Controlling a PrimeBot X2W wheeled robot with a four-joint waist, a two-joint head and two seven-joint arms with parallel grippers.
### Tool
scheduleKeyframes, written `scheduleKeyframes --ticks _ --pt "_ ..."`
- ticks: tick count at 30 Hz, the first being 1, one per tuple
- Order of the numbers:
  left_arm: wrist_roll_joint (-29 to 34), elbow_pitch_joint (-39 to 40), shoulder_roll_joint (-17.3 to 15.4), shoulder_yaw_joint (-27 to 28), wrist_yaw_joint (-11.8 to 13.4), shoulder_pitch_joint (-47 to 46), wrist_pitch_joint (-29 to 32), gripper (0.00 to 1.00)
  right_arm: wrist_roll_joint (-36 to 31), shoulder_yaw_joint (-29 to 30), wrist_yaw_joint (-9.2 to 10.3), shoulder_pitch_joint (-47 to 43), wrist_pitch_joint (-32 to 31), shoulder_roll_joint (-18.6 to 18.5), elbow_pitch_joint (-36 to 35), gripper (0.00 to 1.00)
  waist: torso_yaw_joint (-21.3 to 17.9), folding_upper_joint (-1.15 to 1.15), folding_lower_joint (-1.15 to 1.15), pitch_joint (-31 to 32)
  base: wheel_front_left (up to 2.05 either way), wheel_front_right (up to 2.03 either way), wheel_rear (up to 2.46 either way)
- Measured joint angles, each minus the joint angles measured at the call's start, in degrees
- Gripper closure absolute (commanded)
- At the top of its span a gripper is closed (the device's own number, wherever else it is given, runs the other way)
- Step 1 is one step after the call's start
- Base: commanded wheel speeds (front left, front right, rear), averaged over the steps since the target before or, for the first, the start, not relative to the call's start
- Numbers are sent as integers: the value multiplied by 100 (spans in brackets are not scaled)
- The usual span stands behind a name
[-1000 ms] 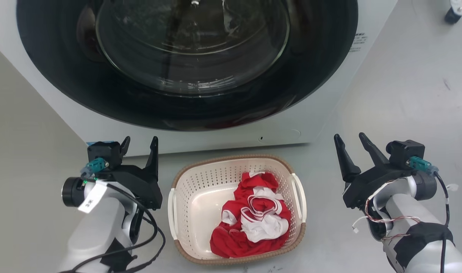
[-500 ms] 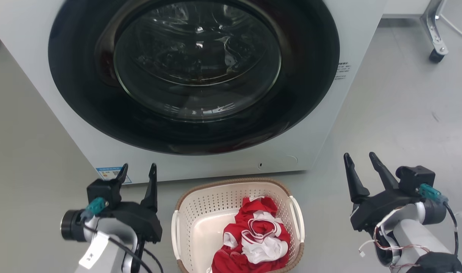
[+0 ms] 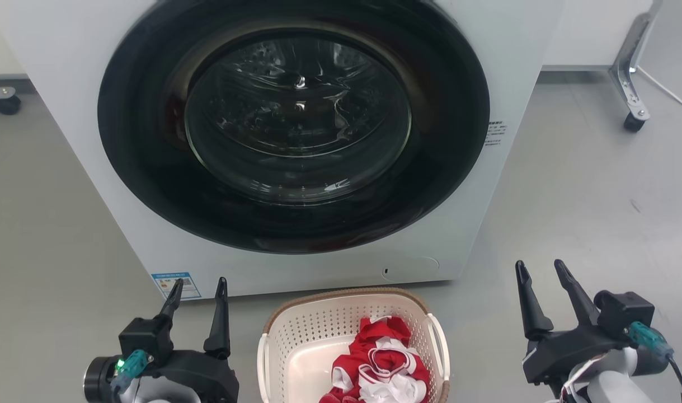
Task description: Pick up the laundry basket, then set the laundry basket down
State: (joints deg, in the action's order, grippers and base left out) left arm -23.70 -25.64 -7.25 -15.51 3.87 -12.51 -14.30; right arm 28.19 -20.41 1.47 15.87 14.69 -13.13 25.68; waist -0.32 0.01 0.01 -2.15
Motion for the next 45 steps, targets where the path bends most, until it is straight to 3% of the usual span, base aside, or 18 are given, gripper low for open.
scheduleKeyframes --ticks 13,45 --pt "261 1099 -67 63 143 717 -1 0 -263 80 112 -761 0 -21 -831 0 -22 -1 -1 217 0 0 0" --pt "369 1853 -26 223 276 1259 212 0 -555 235 256 -1182 0 -60 -1614 0 -39 -1 -1 200 0 0 0"
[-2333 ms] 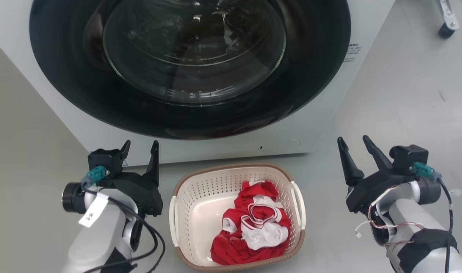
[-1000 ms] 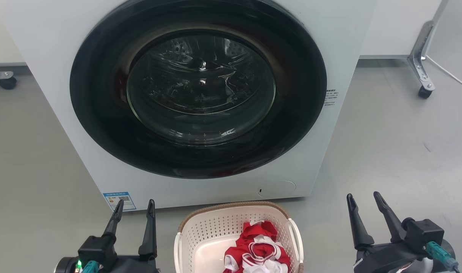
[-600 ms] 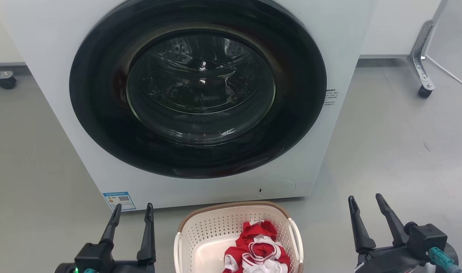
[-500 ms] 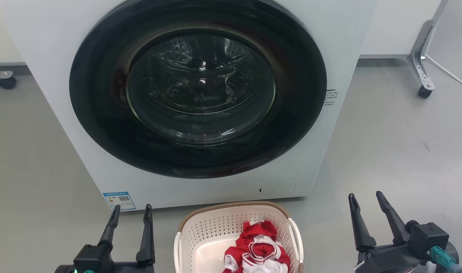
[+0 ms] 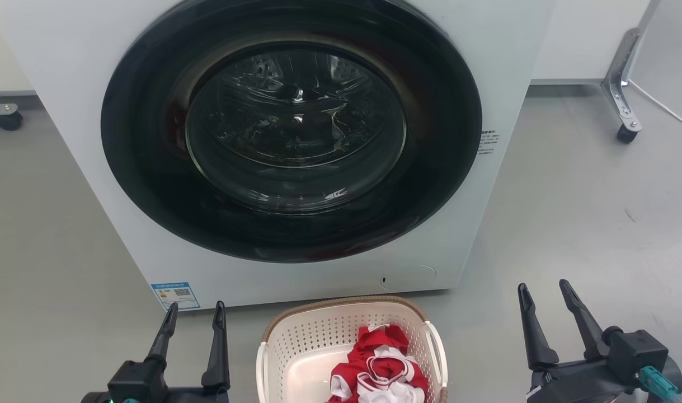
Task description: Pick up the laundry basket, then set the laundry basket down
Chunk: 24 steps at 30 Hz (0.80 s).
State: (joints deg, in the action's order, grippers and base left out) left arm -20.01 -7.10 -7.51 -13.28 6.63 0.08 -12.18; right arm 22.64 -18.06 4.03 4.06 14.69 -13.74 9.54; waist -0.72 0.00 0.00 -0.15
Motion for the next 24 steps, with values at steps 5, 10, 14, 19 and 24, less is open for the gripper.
scheduleKeyframes --ticks 5,10,14,19,24 --pt "3 42 10 3 1 31 58 0 0 27 0 -9 0 -3 -38 0 2 0 0 -15 0 0 0" --pt "34 83 32 12 42 41 108 0 0 53 0 -21 0 -3 -87 0 6 0 0 -22 0 0 0" --pt "31 -100 52 -26 42 101 125 100 0 4 -1 -107 -4 53 87 100 6 0 0 -23 0 0 0" --pt "-85 -213 67 12 -8 184 158 100 82 64 -30 -229 -57 136 199 100 7 0 0 -23 0 0 0" --pt "-391 -254 88 121 -63 178 258 100 417 200 -59 -226 -162 178 221 100 10 0 0 -22 0 0 0"
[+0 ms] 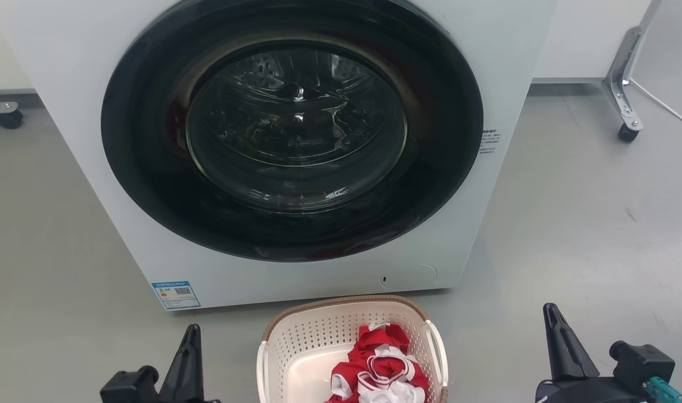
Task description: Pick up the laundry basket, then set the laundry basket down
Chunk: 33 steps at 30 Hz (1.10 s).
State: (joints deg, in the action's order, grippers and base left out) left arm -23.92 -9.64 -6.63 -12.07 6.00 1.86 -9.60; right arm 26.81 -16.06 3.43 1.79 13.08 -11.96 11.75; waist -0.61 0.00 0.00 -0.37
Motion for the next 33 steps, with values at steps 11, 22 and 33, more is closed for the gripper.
scheduleKeyframes --ticks 11,22,33 --pt "-892 -93 57 224 -156 -24 204 100 849 302 -135 13 -270 121 65 100 8 0 0 4 0 0 0" --pt "-1818 -187 114 454 -307 -92 454 100 1731 624 -259 49 -555 245 147 100 17 0 0 8 0 0 0" --pt "-2633 -278 153 664 -495 -176 649 100 2515 916 -397 114 -803 361 207 100 24 0 0 11 0 0 0"
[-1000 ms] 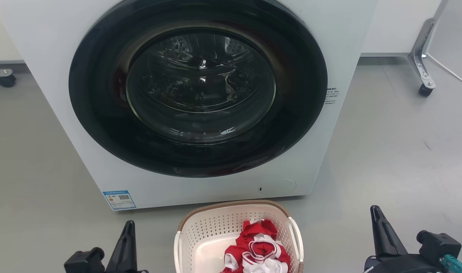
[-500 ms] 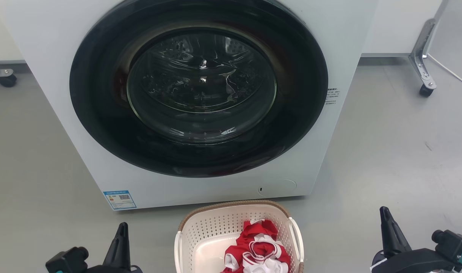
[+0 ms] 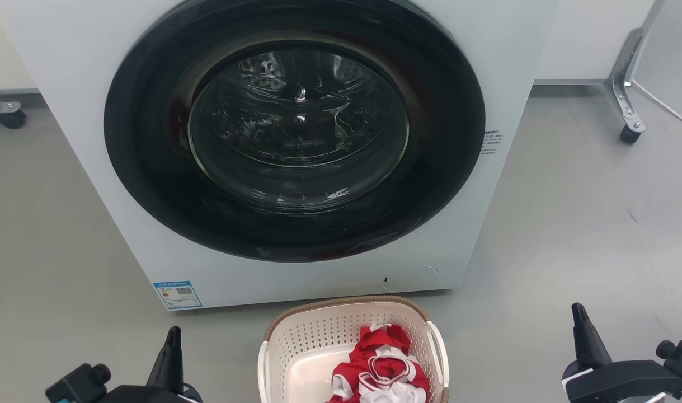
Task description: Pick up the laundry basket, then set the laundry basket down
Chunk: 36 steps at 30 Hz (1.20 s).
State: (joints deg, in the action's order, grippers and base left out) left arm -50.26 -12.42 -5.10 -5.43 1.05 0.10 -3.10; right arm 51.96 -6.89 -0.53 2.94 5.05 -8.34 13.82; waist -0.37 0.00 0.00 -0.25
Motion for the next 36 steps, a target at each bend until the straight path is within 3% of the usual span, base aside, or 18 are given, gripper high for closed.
scheduleKeyframes --ticks 36 --pt "-2639 -296 165 695 -512 -280 632 100 2559 944 -408 123 -757 377 212 100 24 0 0 10 0 0 0"
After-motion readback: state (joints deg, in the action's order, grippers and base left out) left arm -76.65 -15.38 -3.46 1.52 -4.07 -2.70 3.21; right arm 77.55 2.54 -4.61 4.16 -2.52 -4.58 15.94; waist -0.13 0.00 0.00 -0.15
